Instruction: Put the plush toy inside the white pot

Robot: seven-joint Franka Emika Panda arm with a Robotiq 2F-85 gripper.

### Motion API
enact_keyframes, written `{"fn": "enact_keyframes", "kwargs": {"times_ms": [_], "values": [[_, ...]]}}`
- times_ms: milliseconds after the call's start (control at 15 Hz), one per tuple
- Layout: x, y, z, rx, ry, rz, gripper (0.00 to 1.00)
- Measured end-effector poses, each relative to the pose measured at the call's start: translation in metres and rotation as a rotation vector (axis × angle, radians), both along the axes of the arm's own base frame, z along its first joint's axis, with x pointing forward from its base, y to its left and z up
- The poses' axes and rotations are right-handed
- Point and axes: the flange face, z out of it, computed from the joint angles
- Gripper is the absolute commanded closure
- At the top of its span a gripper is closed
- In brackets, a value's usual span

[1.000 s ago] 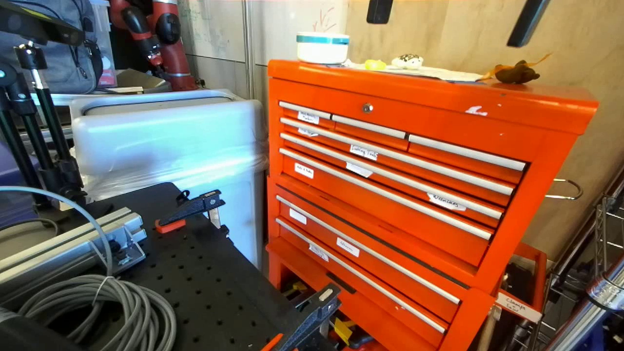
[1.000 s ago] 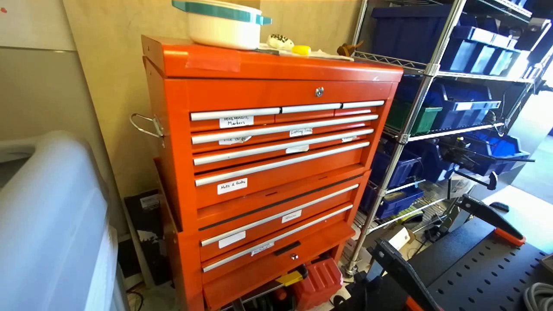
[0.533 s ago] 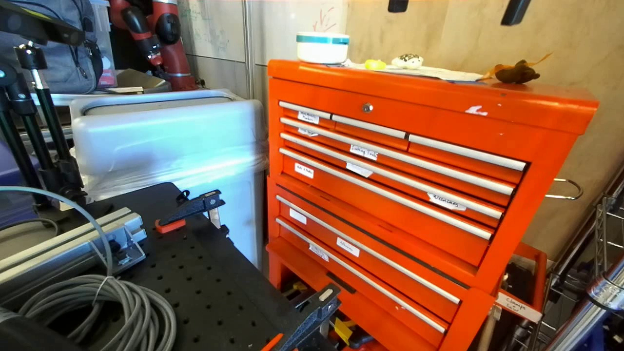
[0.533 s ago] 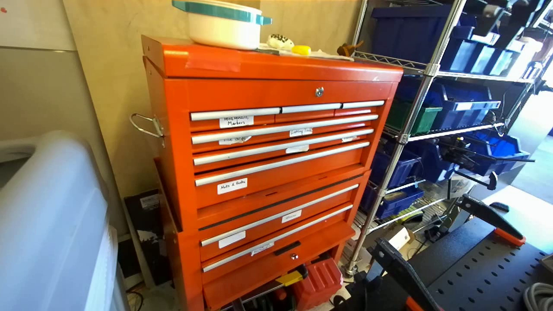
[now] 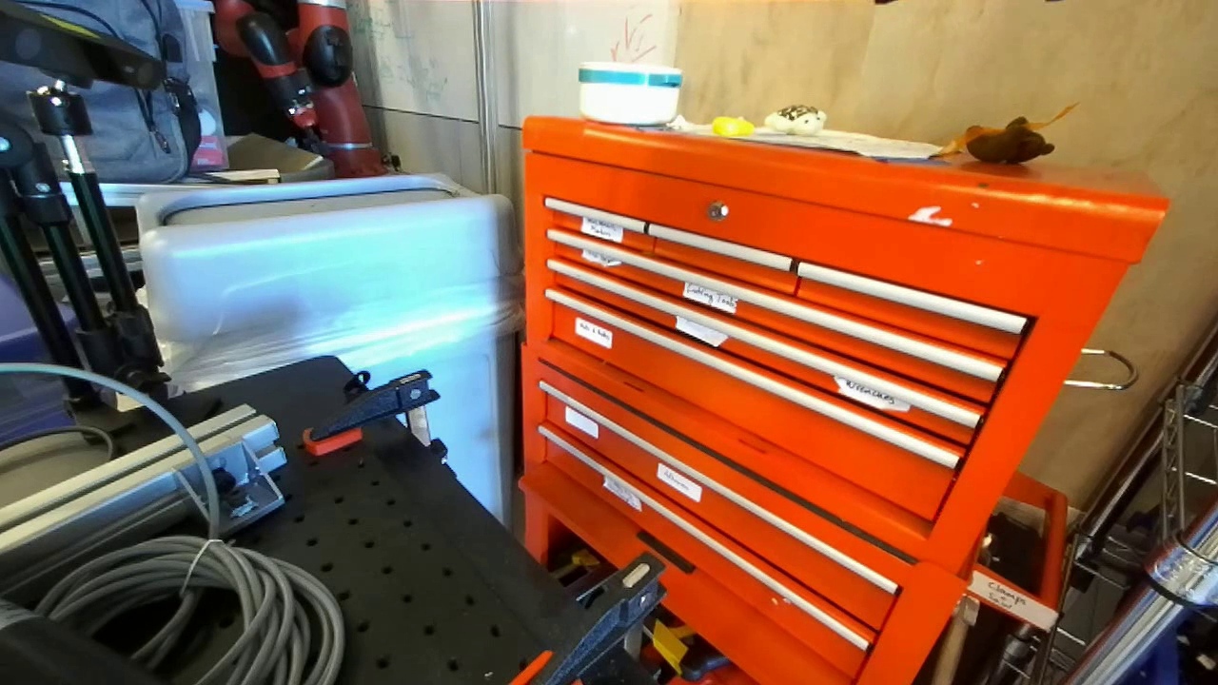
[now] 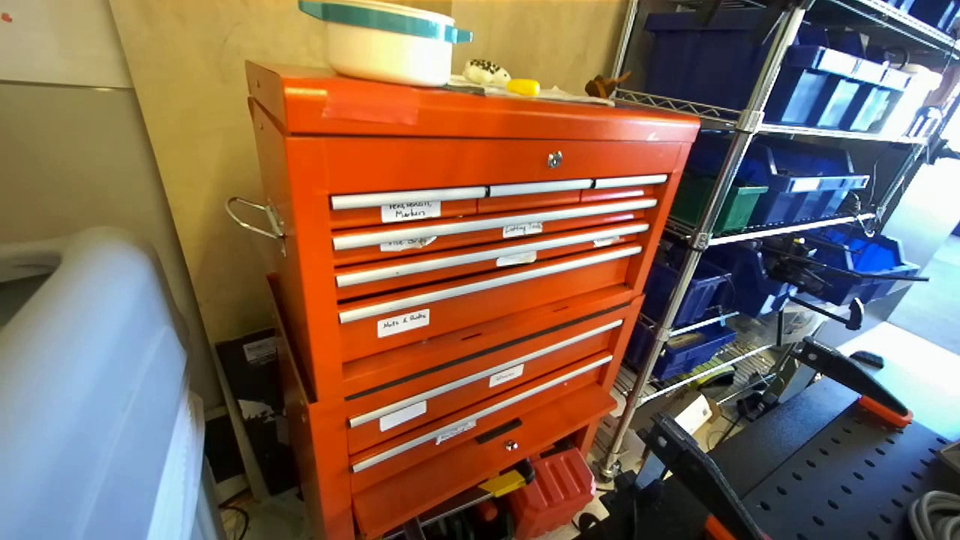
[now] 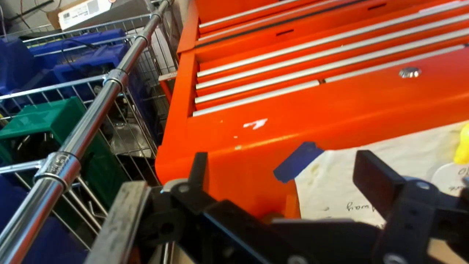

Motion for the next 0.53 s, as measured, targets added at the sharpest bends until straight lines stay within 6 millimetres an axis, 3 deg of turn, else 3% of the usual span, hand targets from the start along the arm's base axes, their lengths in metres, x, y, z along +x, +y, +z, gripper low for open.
{"fn": "enact_keyframes", "kwargs": {"times_ms": [533], "values": [[0.092, -0.005, -0.021, -0.003, -0.045, -0.177, 0.00]]}}
